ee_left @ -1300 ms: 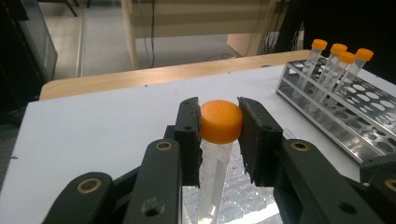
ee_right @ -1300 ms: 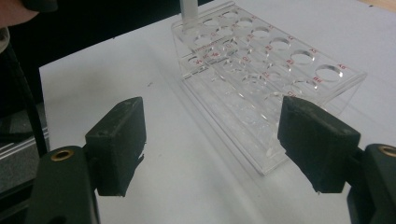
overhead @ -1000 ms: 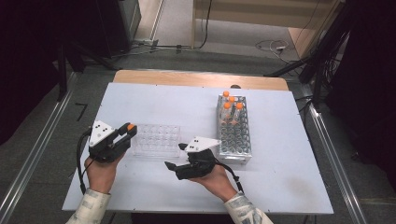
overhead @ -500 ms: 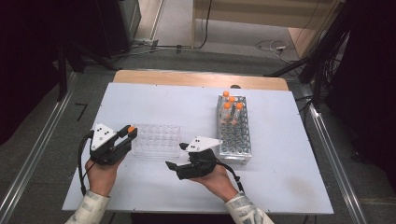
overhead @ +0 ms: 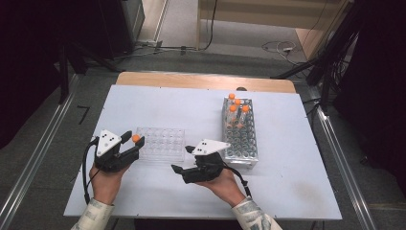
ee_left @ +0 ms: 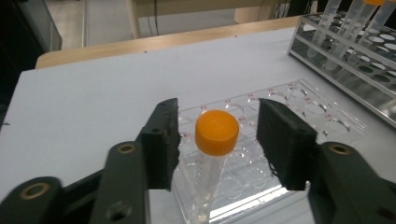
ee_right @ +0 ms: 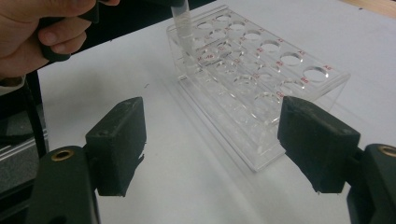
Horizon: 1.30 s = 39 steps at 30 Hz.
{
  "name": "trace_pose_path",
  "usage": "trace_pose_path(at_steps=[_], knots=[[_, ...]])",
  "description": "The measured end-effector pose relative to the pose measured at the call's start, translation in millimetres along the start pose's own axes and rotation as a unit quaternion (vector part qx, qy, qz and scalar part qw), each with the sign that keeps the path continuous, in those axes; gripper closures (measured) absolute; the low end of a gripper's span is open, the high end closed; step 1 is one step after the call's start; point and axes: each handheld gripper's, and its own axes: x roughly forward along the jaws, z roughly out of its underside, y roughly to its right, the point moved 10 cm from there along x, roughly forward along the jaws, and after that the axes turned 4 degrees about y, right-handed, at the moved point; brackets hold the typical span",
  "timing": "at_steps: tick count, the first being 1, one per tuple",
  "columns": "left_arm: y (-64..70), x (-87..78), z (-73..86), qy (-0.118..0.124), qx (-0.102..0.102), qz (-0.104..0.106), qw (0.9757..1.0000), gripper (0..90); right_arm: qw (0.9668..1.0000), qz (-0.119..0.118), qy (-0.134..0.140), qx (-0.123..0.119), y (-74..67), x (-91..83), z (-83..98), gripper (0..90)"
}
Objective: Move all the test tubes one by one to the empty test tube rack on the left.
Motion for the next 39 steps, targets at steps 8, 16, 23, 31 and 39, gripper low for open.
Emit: trace_pose_path(at_steps=[8,16,23,31,39], knots=[[1.2,-2.7,5.8,0.004,-0.014,-0.015,0.9998,22.0,0.9999,0.012,0.004,0.002,8.0,-6.0,-1.2,22.2],[2.9,-7.7,8.4,0.002,-0.025,-0.01,0.9996,16.8,0.998,0.055,0.022,0.021,33.7,-28.0,-5.8,22.1],[-1.0,-13.0,10.0,0.004,-0.035,-0.006,0.9993,15.8,0.9936,0.098,0.038,0.041,70.7,-57.5,-9.9,20.5],[-2.6,-13.6,9.8,0.007,-0.033,-0.016,0.9993,13.3,0.9868,0.15,0.039,0.047,109.4,-86.9,-8.9,21.3],[-5.6,-13.5,10.6,0.008,-0.032,-0.028,0.9991,10.3,0.9769,0.2,0.042,0.062,149.5,-107.0,4.1,21.9]])
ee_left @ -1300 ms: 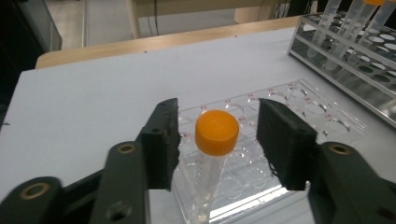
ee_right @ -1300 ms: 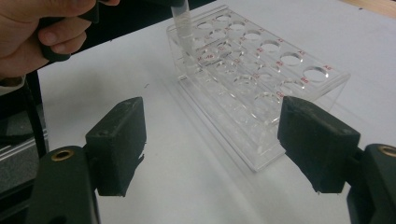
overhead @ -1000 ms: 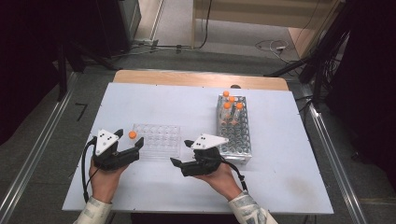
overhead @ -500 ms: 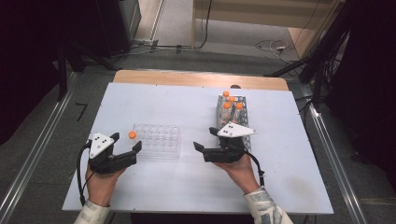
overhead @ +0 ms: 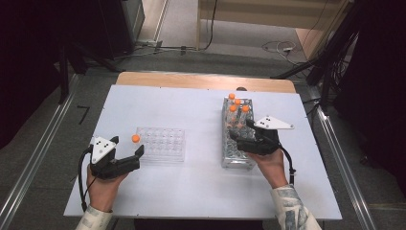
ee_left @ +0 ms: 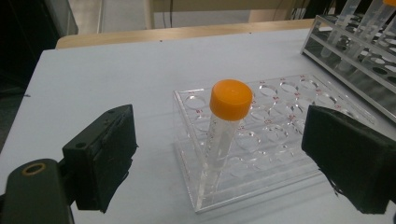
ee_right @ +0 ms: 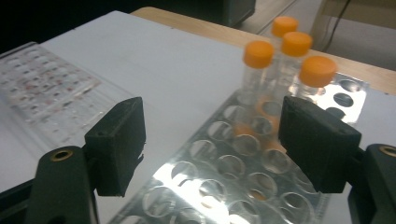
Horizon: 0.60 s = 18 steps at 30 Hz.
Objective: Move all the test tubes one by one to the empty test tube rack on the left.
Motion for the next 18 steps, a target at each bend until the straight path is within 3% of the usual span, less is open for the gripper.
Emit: trace_pose_path(at_steps=[3,11,16,18], knots=[[0.4,-0.4,0.1,0.0,0.001,-0.001,1.0,10.3,0.9998,0.018,-0.003,0.006,16.6,5.4,3.7,24.2],[0.7,-0.9,0.2,0.0,0.008,-0.003,1.0,10.8,0.9988,0.048,-0.003,0.009,44.8,21.0,8.9,32.8],[3.0,-1.0,-0.4,0.002,0.014,-0.004,0.9999,10.8,0.9986,0.049,-0.008,0.017,54.2,30.4,14.2,38.5],[3.5,-0.9,0.0,0.001,0.016,-0.001,0.9999,10.8,0.9985,0.051,-0.004,0.018,59.7,35.9,14.8,44.9]])
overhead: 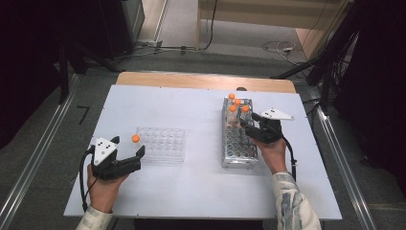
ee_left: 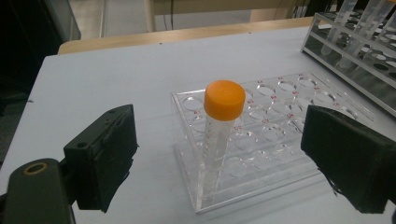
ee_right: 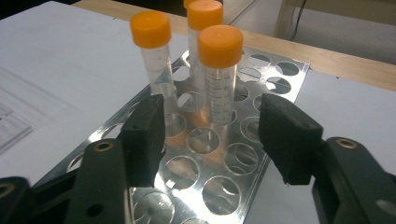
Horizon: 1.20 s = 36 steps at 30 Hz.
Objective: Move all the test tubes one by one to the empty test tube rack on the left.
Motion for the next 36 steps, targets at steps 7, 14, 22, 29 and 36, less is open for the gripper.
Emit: trace_pose_path(at_steps=[7,14,22,29,36], knots=[[0.0,1.0,1.2,-0.002,-0.001,0.001,1.0,11.3,0.9999,-0.01,0.0,0.007,5.2,8.9,3.6,51.8],[1.2,1.5,1.6,-0.002,-0.001,0.004,1.0,11.3,0.9997,-0.019,-0.007,-0.011,4.7,15.9,-0.4,57.1],[1.0,1.9,2.6,-0.004,-0.003,0.005,1.0,11.4,0.9995,-0.02,-0.014,-0.019,5.1,22.7,-2.2,64.3],[0.4,1.9,3.5,-0.005,-0.004,0.005,1.0,11.5,0.9995,-0.016,-0.014,-0.022,5.5,22.5,-6.3,71.3],[1.2,1.7,3.1,-0.005,-0.004,0.007,1.0,11.4,0.9997,-0.014,0.002,-0.02,5.2,13.9,-19.5,71.3]])
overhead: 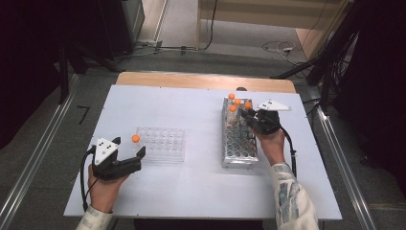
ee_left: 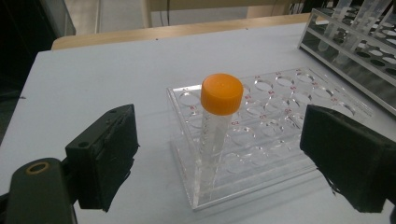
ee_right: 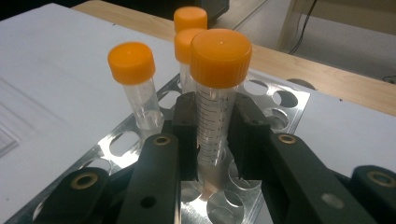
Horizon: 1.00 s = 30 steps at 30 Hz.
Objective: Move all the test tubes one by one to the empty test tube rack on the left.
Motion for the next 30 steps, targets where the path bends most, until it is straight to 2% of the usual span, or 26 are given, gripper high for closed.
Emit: trace_pose_path(at_steps=[12,17,24,25,26,27,29,30], knots=[[1.8,-2.1,-1.9,0.003,0.003,0.0,1.0,11.4,0.9996,0.002,0.024,-0.014,-5.8,-23.9,-28.9,71.3],[2.6,-2.6,-2.0,0.003,0.006,0.001,1.0,11.4,0.9994,-0.005,0.029,-0.016,-11.0,-34.1,-32.8,71.2],[6.3,-4.1,-4.3,0.007,0.007,0.005,0.9999,11.4,0.9988,-0.028,0.033,-0.023,-33.3,-53.5,-36.2,71.4],[7.1,-4.3,-4.4,0.007,0.007,0.006,0.9999,11.4,0.9983,-0.039,0.036,-0.023,-42.4,-58.1,-36.3,71.4],[7.7,-4.4,-4.5,0.007,0.008,0.006,0.9999,11.4,0.9983,-0.039,0.036,-0.023,-42.4,-58.1,-36.3,71.4],[8.5,-4.5,-4.7,0.007,0.008,0.008,0.9999,11.4,0.9976,-0.052,0.038,-0.025,-52.1,-61.6,-35.7,71.4],[10.0,-4.8,-5.2,0.008,0.007,0.009,0.9999,11.4,0.9972,-0.058,0.04,-0.027,-57.0,-62.9,-35.5,71.4],[10.8,-5.2,-5.4,0.009,0.007,0.011,0.9999,11.4,0.9963,-0.068,0.039,-0.033,-67.4,-64.9,-34.6,71.4]])
